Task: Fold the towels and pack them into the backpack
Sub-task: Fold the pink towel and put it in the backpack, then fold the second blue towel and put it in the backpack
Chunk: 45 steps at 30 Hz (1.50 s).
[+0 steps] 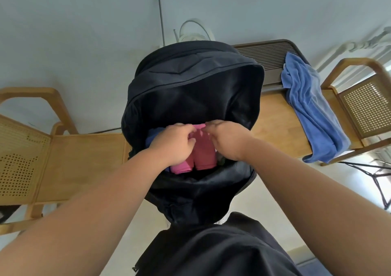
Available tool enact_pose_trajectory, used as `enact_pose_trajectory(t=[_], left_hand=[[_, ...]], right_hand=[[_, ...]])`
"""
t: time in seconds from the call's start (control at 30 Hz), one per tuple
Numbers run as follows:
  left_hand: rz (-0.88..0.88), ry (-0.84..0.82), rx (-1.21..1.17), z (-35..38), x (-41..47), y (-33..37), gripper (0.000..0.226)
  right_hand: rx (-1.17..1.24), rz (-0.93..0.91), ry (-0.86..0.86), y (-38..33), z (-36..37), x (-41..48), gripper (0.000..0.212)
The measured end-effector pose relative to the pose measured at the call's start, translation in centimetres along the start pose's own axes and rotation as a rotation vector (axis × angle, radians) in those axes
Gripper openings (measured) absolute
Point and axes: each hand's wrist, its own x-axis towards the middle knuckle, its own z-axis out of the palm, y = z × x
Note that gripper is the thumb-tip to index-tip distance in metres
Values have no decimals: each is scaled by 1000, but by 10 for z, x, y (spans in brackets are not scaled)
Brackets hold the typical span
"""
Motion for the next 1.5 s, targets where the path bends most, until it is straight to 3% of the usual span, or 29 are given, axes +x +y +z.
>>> enact_pose_trajectory(t=[0.07, 0.13, 0.3, 0.47, 0.77, 1.0, 1.13, 1.33, 1.5], left_hand=[[38, 155, -174, -3, -8, 9, 23], [79, 240, -303, -4, -13, 24, 17], [270, 351, -320, -5, -5, 97, 11], [326, 323, -237, 16, 11, 184, 12], [64, 187, -118, 80, 87, 294, 30], [-49, 17, -29, 119, 148, 328, 50], [-106, -118, -38, 148, 191, 336, 56], [-203, -249, -173, 192, 274, 334, 63], [-287, -259, -339, 212, 333, 335, 64]], right_hand=[[36, -43, 323, 6, -8, -23, 35], [86, -87, 485, 16, -12, -45, 30], [76, -39, 731, 77, -22, -79, 34], [156, -25, 762, 163, -32, -104, 38], [203, 80, 623, 306, -35, -142, 25], [146, 372, 65, 398, -14, -148, 57], [164, 435, -121, 432, 2, -146, 65], [180, 472, -203, 474, 0, -125, 69], [229, 470, -222, 506, 0, -101, 72]])
